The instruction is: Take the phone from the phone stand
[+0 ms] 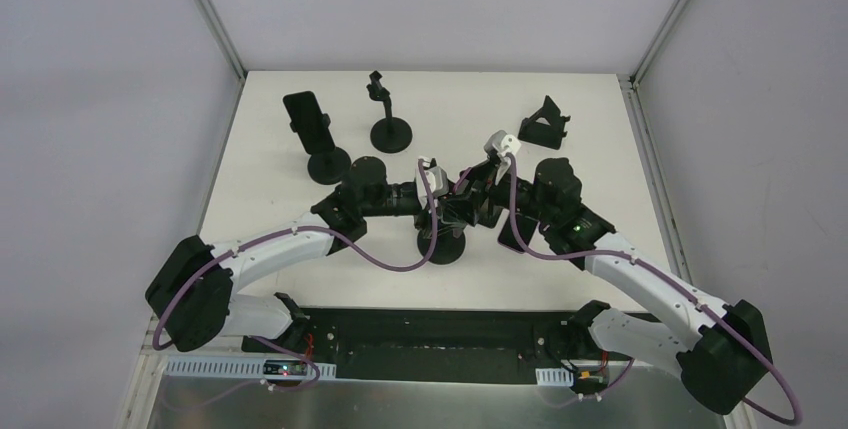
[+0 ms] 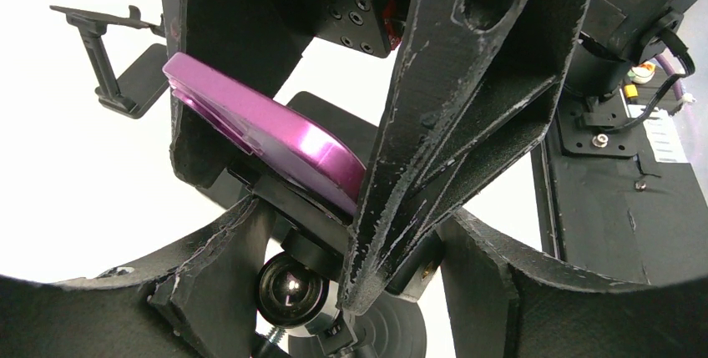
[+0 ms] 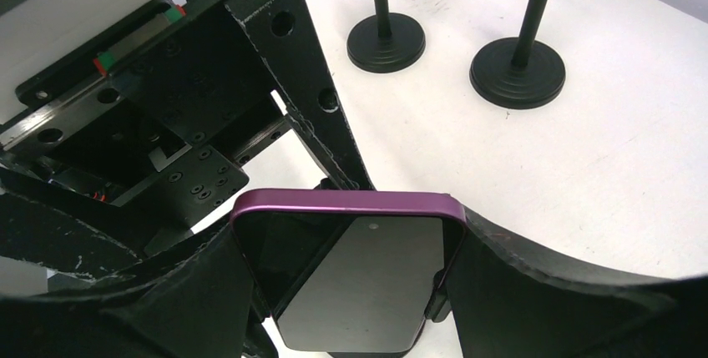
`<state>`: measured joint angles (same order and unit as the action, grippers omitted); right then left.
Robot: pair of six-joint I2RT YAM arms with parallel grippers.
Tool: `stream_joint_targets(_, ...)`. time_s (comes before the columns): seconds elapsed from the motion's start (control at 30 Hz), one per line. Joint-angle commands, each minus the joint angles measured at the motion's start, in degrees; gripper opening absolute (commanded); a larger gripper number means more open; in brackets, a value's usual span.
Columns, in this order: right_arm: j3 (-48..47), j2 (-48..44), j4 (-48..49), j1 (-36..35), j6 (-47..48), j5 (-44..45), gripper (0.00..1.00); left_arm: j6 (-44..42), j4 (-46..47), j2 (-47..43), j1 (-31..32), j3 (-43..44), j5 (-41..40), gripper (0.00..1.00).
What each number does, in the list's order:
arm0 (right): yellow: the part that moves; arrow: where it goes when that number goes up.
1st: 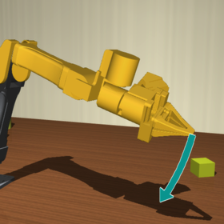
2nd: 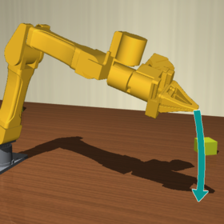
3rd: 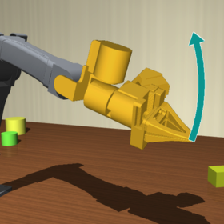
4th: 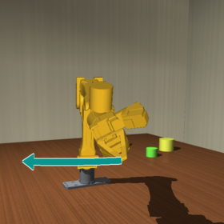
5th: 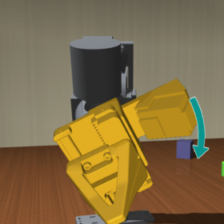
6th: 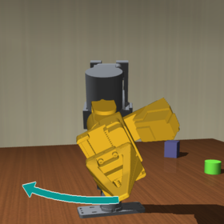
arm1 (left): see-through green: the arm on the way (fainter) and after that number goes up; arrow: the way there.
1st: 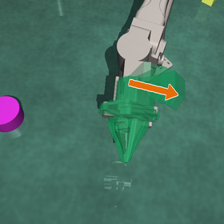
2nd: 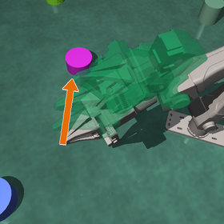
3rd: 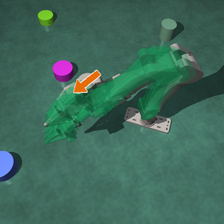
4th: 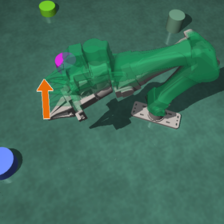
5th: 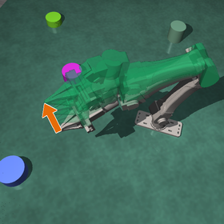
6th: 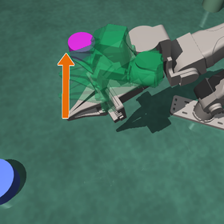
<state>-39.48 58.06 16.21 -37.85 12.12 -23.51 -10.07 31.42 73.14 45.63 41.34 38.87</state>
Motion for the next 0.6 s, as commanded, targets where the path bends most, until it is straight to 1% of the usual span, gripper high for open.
stream_joint_targets(0.0,0.9,1.6,0.2,7.6,13.5,17.0,0.0,2.5,-4.1,-1.6,-0.3,0.3,8.7,0.0)
stream_joint_targets(0.13,0.8,1.1,-0.2,8.0,15.4,13.1,0.0,2.3,-4.8,-1.6,-0.4,0.5,9.5,0.0)
stream_joint_targets(0.4,-0.5,1.4,-3.6,9.4,16.4,5.7,0.0,1.9,-5.8,-1.5,-0.4,0.8,11.2,0.0)
stream_joint_targets(0.57,-3.1,2.0,-7.8,11.0,16.7,-0.2,0.0,1.5,-6.7,-1.2,-0.4,1.1,11.3,0.0)
